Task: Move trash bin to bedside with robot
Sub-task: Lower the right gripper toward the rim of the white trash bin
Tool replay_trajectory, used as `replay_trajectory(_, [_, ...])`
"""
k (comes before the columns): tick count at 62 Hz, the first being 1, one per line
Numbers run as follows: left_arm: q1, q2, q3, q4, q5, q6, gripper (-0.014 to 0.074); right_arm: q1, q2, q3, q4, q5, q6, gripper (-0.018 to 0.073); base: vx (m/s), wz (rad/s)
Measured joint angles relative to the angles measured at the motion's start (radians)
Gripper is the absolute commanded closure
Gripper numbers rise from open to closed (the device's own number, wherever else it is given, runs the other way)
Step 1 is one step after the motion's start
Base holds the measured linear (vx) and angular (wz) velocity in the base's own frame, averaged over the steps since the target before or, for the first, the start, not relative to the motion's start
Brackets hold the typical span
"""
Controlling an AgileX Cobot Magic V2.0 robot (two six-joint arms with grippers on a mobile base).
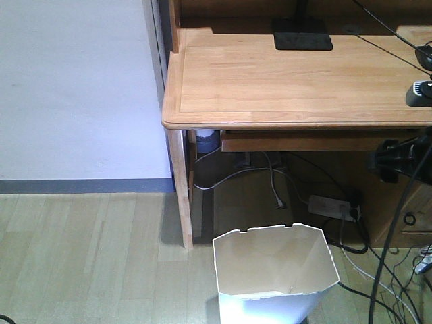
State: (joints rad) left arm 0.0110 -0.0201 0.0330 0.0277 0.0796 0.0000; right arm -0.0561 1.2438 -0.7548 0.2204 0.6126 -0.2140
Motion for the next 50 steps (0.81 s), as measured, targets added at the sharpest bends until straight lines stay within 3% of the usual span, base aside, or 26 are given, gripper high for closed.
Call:
replay_trajectory(13, [0.000, 0.000, 0.000, 0.000, 0.000, 0.000, 0.0603, -0.129, 0.183, -0.047, 0.226, 0.033, -0.265, 0.0019, 0.00, 0.00])
replay_trajectory(22, [0.000, 0.000, 0.000, 0.000, 0.000, 0.000, 0.0603, -0.169, 0.295, -0.052, 0.291, 0.000, -0.411, 0.0019, 0.00, 0.00])
replay_trajectory(35, [0.000, 0.000, 0.000, 0.000, 0.000, 0.000, 0.0603, -0.161, 0.510, -0.055, 0.317, -0.081, -0.520, 0.0019, 0.00, 0.00])
replay_trajectory(50, [0.000, 0.000, 0.000, 0.000, 0.000, 0.000, 0.0603, -0.083, 0.739, -0.066, 0.327, -0.320, -0.597, 0.0019, 0.00, 0.00])
